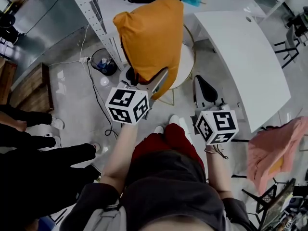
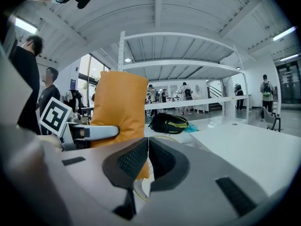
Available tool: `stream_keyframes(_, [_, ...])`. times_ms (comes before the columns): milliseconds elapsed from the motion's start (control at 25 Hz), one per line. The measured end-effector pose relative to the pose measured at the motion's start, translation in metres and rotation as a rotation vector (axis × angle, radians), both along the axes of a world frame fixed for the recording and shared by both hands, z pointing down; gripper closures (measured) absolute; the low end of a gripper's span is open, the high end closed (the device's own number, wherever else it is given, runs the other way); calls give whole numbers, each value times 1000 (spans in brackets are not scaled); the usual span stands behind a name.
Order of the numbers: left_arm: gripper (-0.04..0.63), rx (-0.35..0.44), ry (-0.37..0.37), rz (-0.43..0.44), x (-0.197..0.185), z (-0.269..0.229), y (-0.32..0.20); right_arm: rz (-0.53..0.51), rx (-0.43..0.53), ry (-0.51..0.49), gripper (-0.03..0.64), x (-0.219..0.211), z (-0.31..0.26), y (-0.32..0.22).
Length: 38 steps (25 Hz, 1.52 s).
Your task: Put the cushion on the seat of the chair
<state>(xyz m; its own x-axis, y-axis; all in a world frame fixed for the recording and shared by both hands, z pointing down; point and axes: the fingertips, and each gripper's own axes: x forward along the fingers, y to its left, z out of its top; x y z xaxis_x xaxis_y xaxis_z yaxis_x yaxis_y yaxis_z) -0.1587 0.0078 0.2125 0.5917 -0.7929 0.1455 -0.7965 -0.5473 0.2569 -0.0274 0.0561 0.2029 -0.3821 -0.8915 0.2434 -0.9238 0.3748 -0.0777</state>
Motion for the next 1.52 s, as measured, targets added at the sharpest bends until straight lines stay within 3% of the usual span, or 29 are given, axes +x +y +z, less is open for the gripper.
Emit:
stream_keyframes(680, [190, -81, -33, 0, 35, 33, -71, 22, -41, -29, 598, 44, 22, -74])
stream_keyframes(1520, [190, -259, -97, -26, 82, 112, -156, 3, -178, -9, 598, 84, 88, -157])
